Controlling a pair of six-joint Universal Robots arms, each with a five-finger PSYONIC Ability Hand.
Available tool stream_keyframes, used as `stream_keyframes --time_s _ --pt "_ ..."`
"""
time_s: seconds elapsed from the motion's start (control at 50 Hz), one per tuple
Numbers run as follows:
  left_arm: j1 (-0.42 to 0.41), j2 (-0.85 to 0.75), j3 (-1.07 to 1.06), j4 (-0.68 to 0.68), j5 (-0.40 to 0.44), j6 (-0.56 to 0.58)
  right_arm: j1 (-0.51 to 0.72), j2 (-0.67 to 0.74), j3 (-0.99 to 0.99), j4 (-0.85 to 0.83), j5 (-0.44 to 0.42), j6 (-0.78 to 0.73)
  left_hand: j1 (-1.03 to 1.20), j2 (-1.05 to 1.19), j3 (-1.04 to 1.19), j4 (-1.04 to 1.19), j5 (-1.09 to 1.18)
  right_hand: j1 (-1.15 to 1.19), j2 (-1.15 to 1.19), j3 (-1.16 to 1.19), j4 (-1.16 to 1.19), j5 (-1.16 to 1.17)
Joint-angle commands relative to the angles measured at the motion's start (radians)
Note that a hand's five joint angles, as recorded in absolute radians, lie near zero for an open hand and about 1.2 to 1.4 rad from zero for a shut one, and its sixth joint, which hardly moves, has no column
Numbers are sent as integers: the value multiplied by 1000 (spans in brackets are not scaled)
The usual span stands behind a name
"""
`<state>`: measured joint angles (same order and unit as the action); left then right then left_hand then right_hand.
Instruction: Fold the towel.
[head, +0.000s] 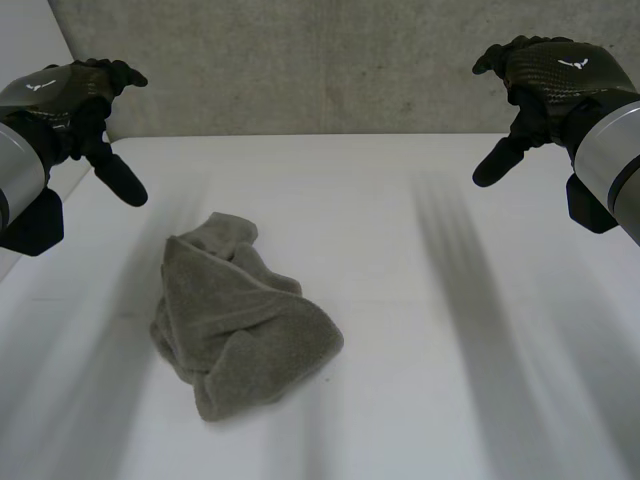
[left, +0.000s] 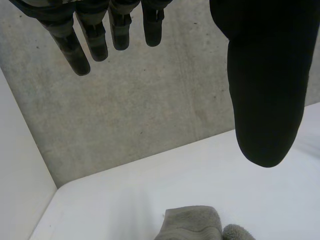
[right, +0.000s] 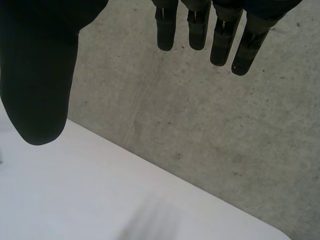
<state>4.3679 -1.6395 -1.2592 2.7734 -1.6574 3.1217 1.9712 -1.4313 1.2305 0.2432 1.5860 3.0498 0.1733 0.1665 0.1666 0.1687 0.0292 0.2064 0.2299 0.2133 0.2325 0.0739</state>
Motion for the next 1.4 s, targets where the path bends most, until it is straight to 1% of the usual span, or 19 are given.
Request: stream_keyframes --time_s 0.02,0.2,0.3,0.4,0.54,0.76,0.8,0.82,0.84,0.86,0.88,0.9,0.92,0.94,1.1,1.18,1.28,1.34,1.4 --pt "4 1 -5 9 1 8 0 2 3 -5 0 17 5 12 12 10 -26 -32 -55 -39 -58 -74" --pt "10 -2 -16 14 27 9 17 58 15 -18 -17 17 17 24 23 21 -14 -32 -55 -39 -58 -74" --pt "81 -5 -39 40 93 9 41 139 11 -38 -27 27 20 26 26 24 -11 -32 -55 -39 -58 -74" --pt "154 -5 -101 83 182 9 148 262 -17 -42 -105 111 17 24 23 21 -14 -32 -55 -39 -58 -74" --pt "186 3 -155 110 200 9 219 500 -110 -44 -216 276 14 21 20 18 -17 -32 -55 -39 -58 -74" --pt "202 18 -212 118 202 9 318 749 -290 -53 -172 282 8 15 15 12 -23 -27 -51 -34 -54 -70" --pt "211 29 -230 126 202 9 333 791 -327 -55 -150 264 8 15 15 12 -23 232 209 225 206 190" --pt "211 29 -230 126 202 9 333 792 -327 -55 -150 264 8 15 15 12 -23 234 210 227 208 192" --pt "213 32 -239 133 202 9 342 801 -336 -59 -144 245 8 15 15 12 -23 443 420 436 417 401" --pt "213 35 -246 143 202 11 345 802 -341 -70 -140 222 8 15 15 12 -23 698 675 691 672 656" --pt "213 35 -246 143 202 11 345 802 -341 -70 -139 222 8 15 15 12 -23 701 677 694 674 659" --pt "213 35 -252 155 202 11 345 793 -342 -82 -132 198 8 15 15 12 -23 1049 1026 1042 1023 1007" --pt "213 35 -252 155 202 11 345 793 -342 -82 -132 198 8 15 15 12 -23 1053 1029 1046 1027 1011" --pt "213 35 -258 170 202 11 347 772 -342 -94 -121 175 14 21 20 18 -17 1189 1165 1182 1162 1146" --pt "205 -3 -276 270 245 12 334 474 -263 -174 -110 93 31 38 38 36 1 1190 1166 1183 1164 1148" --pt "179 -149 -258 353 310 17 334 338 -171 -171 -124 -1 61 67 67 65 30 1190 1166 1183 1164 1148" --pt "141 -303 -211 391 382 76 302 264 -63 -150 -129 -94 75 82 82 80 45 1190 1166 1183 1164 1148" --pt "122 -399 -178 391 416 141 273 241 -1 -140 -130 -132 250 257 257 255 220 1190 1166 1183 1164 1148" --pt "85 -480 -154 391 436 198 255 209 44 -130 -133 -154 304 311 311 309 274 1190 1166 1183 1164 1148"
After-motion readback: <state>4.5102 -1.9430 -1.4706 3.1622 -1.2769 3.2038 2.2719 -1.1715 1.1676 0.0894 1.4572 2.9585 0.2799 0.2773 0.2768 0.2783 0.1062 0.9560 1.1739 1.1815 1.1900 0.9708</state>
